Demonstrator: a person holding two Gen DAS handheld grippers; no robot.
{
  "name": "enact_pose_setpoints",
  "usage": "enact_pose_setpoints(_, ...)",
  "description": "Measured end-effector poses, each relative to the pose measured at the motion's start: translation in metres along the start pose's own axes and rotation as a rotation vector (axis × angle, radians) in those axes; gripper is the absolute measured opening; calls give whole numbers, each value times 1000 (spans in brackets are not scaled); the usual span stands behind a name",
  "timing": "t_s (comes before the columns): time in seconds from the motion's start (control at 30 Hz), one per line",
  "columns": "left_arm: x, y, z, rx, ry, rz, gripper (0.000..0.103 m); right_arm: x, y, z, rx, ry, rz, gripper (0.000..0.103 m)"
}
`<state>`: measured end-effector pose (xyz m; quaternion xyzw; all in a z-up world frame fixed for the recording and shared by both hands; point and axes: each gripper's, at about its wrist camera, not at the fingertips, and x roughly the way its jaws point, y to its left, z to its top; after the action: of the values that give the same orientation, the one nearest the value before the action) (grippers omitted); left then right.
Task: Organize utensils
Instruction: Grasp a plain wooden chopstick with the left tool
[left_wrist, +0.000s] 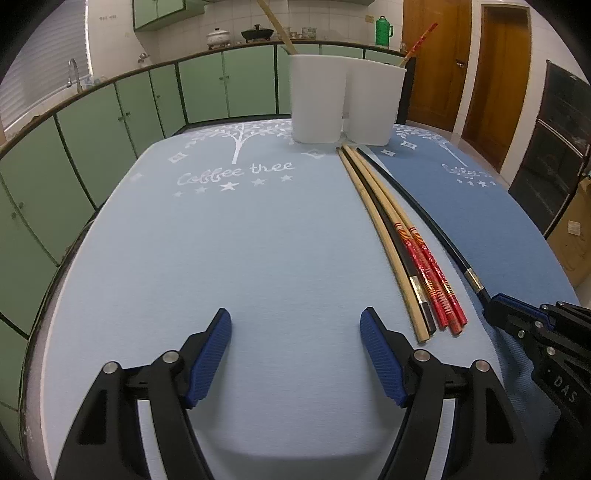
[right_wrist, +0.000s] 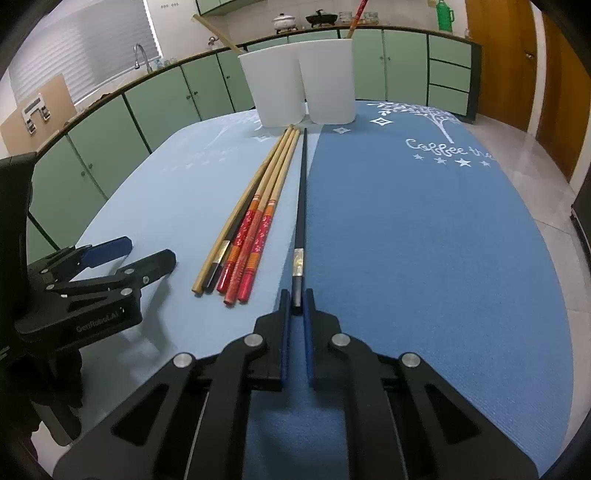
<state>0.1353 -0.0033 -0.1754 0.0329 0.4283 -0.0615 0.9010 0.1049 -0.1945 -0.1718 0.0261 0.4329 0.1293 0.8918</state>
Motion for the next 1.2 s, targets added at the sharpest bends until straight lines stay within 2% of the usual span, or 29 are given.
enact_pose_setpoints(0.33, -7, -28, -2, 36, -3, -88, 71, -5, -19, 1, 53, -14, -57, 6)
enact_pose_setpoints(0.4, -3, -34, -2, 54, 7, -87, 72, -5, -20, 1, 55, -12, -55, 6)
enact_pose_setpoints(0.5, 1, -36, -1, 55, 12, -68, 79, -5, -19, 1, 50, -12, -56, 6)
enact_pose_setpoints(0.73, -1, -11, -1, -31, 10, 7, 79, -6, -18, 0, 45, -10, -53, 6)
enact_pose_setpoints(0.8, -3, -6, -1, -43, 7, 5, 79, -6, -17, 0, 36, -8, -52, 8)
enact_pose_setpoints(0.97, -1, -10, -2, -28, 8, -19, 78, -5, -15, 1, 22, -3, -55, 10)
enact_pose_setpoints(1.13, 4, -16, -1, -14, 19, 2, 77, -4, -18, 2, 26, 5, -46, 10)
enact_pose_setpoints(1.2, 2, -17, -1, -10, 14, 1, 68, -3, -17, 3, 14, 7, -45, 10)
